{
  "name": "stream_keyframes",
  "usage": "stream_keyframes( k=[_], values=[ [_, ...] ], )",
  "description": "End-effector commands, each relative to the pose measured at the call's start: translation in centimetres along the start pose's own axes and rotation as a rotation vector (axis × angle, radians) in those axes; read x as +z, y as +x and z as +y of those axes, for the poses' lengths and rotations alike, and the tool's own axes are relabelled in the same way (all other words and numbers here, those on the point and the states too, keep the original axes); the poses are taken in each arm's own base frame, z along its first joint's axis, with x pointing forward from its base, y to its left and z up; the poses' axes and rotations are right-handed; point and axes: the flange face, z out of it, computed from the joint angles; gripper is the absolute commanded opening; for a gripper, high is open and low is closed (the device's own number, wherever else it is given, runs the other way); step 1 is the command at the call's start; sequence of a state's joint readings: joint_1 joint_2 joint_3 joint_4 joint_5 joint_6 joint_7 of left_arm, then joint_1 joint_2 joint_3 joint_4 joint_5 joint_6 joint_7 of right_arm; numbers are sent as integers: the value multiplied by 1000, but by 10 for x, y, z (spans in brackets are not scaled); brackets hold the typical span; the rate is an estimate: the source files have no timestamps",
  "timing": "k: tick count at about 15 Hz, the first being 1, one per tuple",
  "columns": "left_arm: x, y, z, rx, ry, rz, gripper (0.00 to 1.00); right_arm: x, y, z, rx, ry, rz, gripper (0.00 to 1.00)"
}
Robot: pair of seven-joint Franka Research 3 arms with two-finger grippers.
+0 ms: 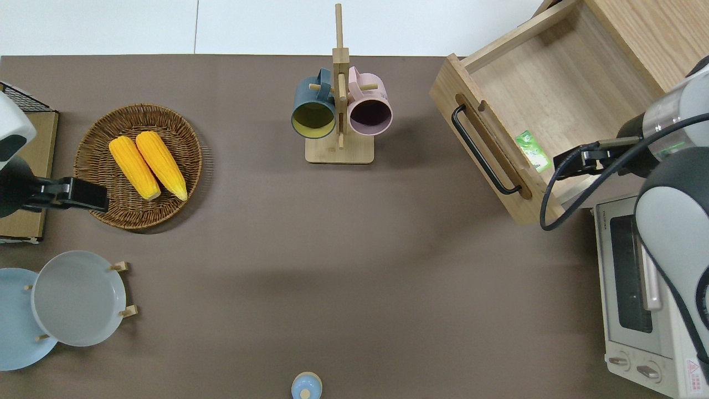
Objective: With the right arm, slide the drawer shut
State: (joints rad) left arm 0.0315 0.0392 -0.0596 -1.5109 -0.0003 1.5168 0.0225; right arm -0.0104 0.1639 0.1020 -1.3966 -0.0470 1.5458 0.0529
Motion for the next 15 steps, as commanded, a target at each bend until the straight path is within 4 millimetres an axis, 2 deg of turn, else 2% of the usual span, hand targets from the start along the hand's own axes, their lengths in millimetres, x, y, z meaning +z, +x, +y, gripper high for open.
stream_keyframes(
  k=[1,8,10,11,14,15],
  values=[
    [-4,1,-1,11,16,-5,993,-1,-4,6,-12,32,4,985],
    [-3,1,-1,11,16,-7,993,-2,-5,2,-11,78,4,983],
    [-3,1,-1,11,16,-7,993,-2,-5,2,-12,75,4,936],
    [-4,1,-1,11,16,-5,993,-2,-5,3,-14,66,3,794],
    [-3,1,-1,11,16,-7,993,-3,-5,3,-13,60,6,163],
    [-4,1,-1,11,16,-5,993,-5,-5,4,-12,58,11,2]
  ],
)
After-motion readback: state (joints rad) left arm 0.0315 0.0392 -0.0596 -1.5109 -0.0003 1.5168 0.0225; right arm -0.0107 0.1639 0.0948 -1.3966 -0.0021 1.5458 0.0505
